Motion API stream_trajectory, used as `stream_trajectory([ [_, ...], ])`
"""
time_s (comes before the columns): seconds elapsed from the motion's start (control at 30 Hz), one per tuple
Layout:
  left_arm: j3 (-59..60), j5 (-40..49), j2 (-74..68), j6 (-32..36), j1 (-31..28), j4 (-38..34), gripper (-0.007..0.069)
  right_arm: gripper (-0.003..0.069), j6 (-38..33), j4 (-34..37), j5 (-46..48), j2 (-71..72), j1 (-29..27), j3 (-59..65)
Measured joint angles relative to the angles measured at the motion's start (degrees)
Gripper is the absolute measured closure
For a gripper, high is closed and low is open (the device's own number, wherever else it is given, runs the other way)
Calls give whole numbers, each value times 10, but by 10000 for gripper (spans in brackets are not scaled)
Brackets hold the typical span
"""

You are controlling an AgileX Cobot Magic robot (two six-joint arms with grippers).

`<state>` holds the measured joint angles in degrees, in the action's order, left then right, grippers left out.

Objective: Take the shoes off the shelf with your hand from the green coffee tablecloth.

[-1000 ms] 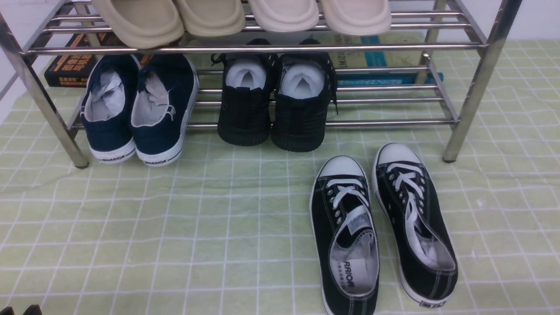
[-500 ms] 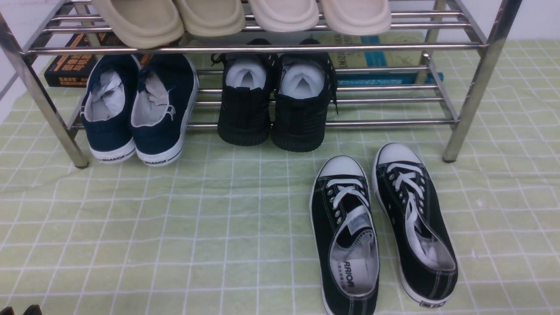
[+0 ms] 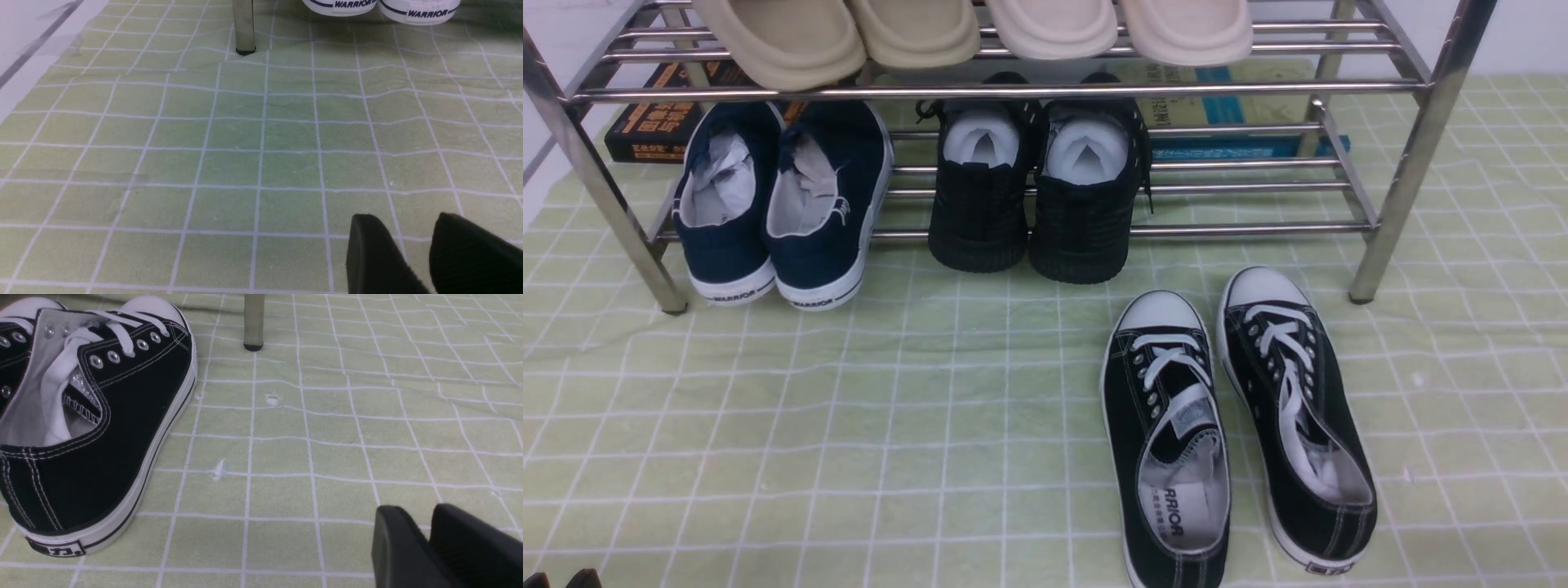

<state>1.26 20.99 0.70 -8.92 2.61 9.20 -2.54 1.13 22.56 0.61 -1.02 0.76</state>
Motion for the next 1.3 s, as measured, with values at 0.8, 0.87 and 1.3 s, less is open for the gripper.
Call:
stream_trajectory([
  [0.8, 0, 0, 0, 0, 0, 0, 383, 473, 0, 0, 0, 0, 0, 0],
  [0.87, 0, 0, 0, 0, 0, 0, 383, 470, 0, 0, 0, 0, 0, 0],
  [1.3, 0, 0, 0, 0, 0, 0, 383, 452, 0, 0, 0, 0, 0, 0],
])
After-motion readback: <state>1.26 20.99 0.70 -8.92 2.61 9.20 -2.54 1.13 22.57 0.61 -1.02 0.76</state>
